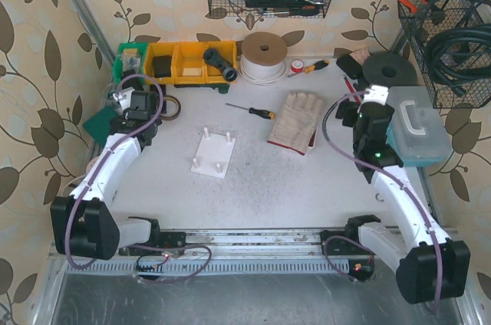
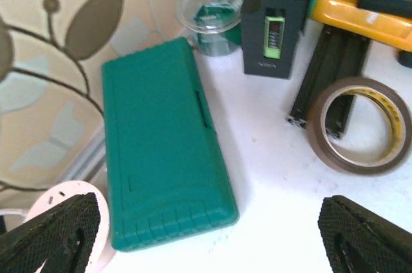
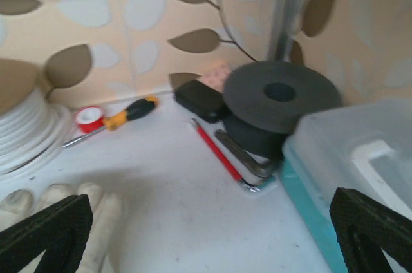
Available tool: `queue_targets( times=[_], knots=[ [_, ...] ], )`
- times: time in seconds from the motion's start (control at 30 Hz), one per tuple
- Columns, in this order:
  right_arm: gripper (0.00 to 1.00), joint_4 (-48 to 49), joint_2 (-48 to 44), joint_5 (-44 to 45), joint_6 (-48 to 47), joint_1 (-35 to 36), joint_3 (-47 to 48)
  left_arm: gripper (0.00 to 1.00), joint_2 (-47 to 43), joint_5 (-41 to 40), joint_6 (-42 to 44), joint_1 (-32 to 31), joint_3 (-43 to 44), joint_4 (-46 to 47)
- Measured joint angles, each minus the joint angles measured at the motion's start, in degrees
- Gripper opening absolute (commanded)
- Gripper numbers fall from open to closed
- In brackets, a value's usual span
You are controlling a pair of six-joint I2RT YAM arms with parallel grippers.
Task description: Install the large spring
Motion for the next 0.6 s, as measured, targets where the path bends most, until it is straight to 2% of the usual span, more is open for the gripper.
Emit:
queue_targets(
  times=[0.1, 0.17, 0.23, 0.37, 0.43, 0.53, 0.6],
  knots=[
    [0.99, -13.62, 1.79, 2.16, 6.95, -3.02, 8.11, 0.95, -1.27, 5.81, -0.55, 0.02, 2.86, -6.16],
    [0.99, -20.46, 3.80, -0.74, 8.90, -6.34, 12.24, 0.95, -3.04, 12.11, -0.46, 0.00, 3.04, -8.15],
    [1.00, -25.59, 4.55, -7.28, 9.40, -8.68, 14.25, 0.98, -4.87, 18.08, -0.92, 0.00, 3.02, -9.97],
    [1.00, -35.08, 3.34, -19.52, 12.74, -9.66, 16.48, 0.98, -8.39, 27.52, -3.78, -0.39, 2.03, -11.78],
    [0.97, -39.26, 2.91, -24.44, 15.02, -10.60, 18.23, 0.98, -10.56, 31.19, -5.60, -1.27, 0.20, -11.80],
    [0.90, -44.44, 4.72, -32.00, 17.07, -12.70, 21.70, 0.98, -13.57, 34.25, -8.17, -5.18, -2.95, -11.80],
    [0.91, -46.05, 7.48, -37.40, 18.60, -13.46, 23.52, 0.98, -15.10, 35.06, -9.97, -9.46, -4.33, -12.17]
  ],
)
